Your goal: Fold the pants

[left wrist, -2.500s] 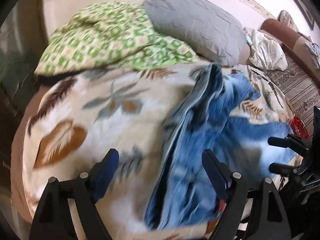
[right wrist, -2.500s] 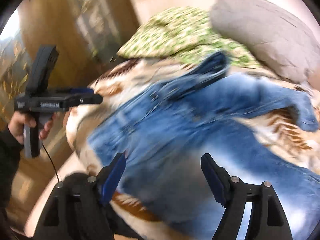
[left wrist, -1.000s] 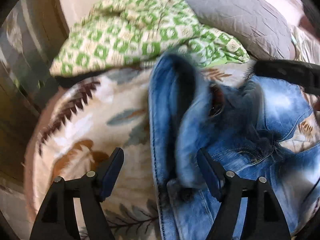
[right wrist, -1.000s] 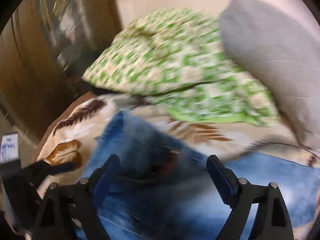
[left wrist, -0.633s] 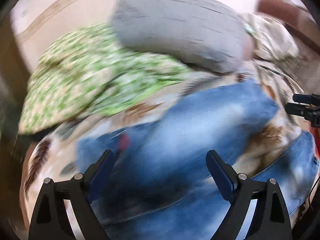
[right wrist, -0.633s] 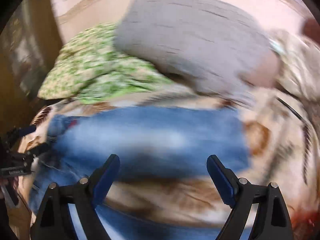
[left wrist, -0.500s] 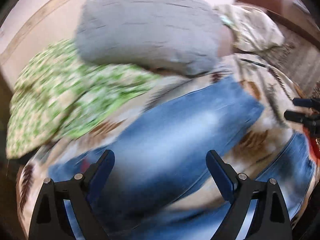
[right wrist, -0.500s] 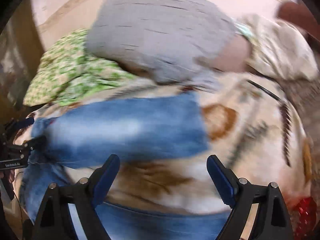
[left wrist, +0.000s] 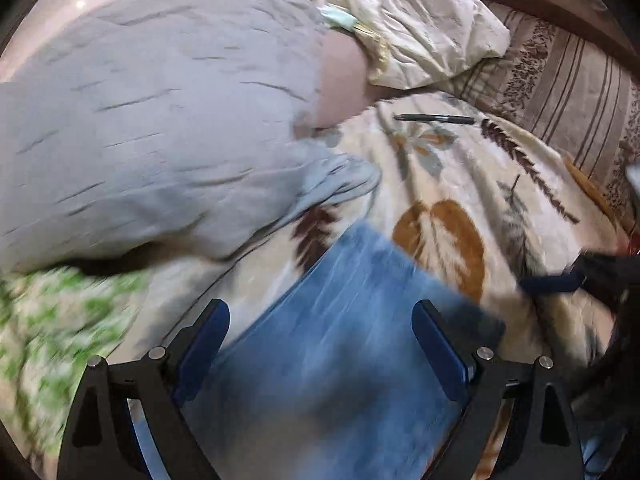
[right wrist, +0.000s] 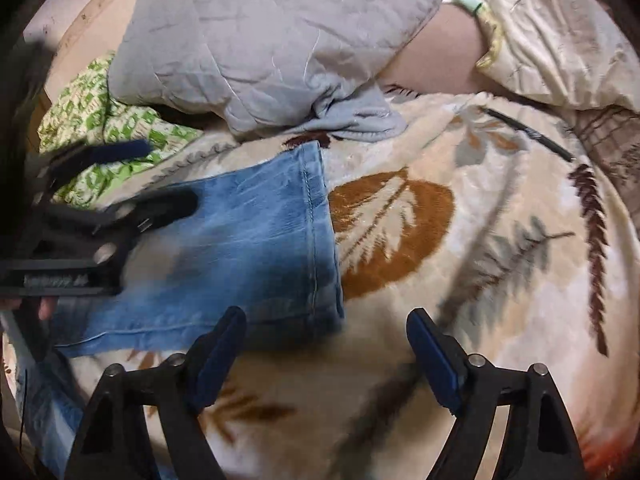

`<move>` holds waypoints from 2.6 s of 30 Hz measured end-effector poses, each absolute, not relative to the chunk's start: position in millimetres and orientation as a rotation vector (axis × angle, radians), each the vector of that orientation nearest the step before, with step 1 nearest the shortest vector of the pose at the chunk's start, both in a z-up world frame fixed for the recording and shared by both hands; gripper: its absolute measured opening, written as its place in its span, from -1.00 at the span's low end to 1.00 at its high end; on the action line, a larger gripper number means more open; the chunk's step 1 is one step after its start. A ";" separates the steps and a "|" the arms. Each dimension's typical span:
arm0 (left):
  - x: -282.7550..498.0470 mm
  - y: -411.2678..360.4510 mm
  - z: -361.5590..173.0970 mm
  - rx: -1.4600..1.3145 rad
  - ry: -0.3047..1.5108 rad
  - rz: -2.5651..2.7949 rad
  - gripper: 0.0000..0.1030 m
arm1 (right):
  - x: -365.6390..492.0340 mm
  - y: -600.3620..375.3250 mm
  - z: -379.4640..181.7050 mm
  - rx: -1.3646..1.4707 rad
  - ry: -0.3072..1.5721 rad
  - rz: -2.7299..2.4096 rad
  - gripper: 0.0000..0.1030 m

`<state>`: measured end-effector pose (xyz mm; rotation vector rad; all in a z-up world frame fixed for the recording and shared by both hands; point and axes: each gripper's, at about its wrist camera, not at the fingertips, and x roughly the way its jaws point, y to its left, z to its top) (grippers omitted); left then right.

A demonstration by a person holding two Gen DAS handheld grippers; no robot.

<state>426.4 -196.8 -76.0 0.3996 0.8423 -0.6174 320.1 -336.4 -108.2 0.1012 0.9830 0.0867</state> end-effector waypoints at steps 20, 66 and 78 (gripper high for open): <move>412.9 -292.4 -66.9 0.484 0.922 -0.809 -0.90 | 269.7 -364.7 -79.5 0.196 0.836 0.138 -0.82; 162.2 158.4 19.6 0.363 1.003 -0.096 1.00 | 132.0 -300.1 -29.2 -0.008 0.909 0.111 0.59; 129.8 196.9 -105.6 0.087 1.229 -0.119 1.00 | 96.4 -329.8 -101.8 -0.005 1.151 0.073 0.59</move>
